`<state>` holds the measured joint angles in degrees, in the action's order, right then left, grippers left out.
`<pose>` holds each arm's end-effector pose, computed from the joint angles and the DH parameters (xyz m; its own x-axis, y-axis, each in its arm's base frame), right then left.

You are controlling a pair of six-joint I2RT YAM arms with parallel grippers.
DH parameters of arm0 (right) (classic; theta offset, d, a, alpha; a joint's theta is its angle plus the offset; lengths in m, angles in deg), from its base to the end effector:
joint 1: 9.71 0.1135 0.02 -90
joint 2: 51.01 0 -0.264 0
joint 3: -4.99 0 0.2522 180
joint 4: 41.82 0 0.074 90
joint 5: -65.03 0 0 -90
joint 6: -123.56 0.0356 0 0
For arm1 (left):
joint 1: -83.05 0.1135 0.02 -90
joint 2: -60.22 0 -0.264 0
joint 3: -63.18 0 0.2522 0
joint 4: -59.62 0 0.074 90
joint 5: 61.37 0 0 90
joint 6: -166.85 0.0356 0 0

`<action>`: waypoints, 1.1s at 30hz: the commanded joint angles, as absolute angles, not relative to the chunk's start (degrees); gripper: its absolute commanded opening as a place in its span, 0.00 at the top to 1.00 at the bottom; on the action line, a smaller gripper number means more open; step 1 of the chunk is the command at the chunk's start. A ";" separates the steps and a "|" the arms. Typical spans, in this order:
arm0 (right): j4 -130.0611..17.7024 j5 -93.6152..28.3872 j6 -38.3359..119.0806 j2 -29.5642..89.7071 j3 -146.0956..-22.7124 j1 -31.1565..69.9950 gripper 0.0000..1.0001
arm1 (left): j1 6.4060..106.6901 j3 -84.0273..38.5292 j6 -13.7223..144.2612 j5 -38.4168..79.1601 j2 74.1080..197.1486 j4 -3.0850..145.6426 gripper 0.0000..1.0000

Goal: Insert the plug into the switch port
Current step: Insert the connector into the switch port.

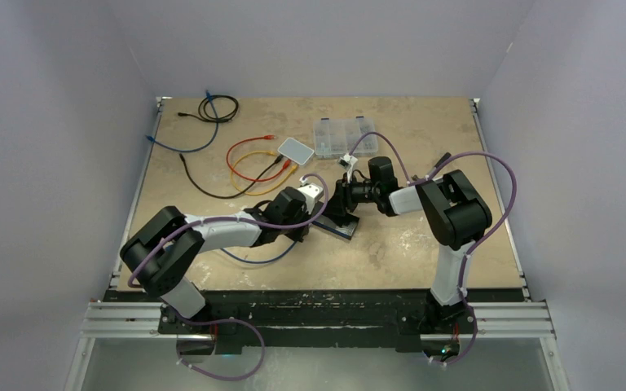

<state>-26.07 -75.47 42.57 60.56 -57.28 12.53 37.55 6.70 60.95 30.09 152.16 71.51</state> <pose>0.3247 0.1625 0.1144 -0.6362 -0.1525 -0.7563 -0.7456 0.3739 0.5517 0.2170 -0.2195 0.1504 -0.6878 0.3092 -0.6567 0.5329 0.8294 -0.1676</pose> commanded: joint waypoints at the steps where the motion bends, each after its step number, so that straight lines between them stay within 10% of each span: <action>1: -30.07 -73.26 41.47 59.09 -55.85 13.03 0.53 | 37.44 7.62 62.33 27.48 149.71 71.90 1.00; 33: -28.95 -71.38 42.96 58.41 -55.14 13.06 0.53 | 36.98 3.46 62.15 28.44 151.74 72.86 1.00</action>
<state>-26.87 -73.53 43.40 59.20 -56.30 12.79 37.27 5.67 61.43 28.62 150.83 74.33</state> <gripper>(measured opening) 0.474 0.056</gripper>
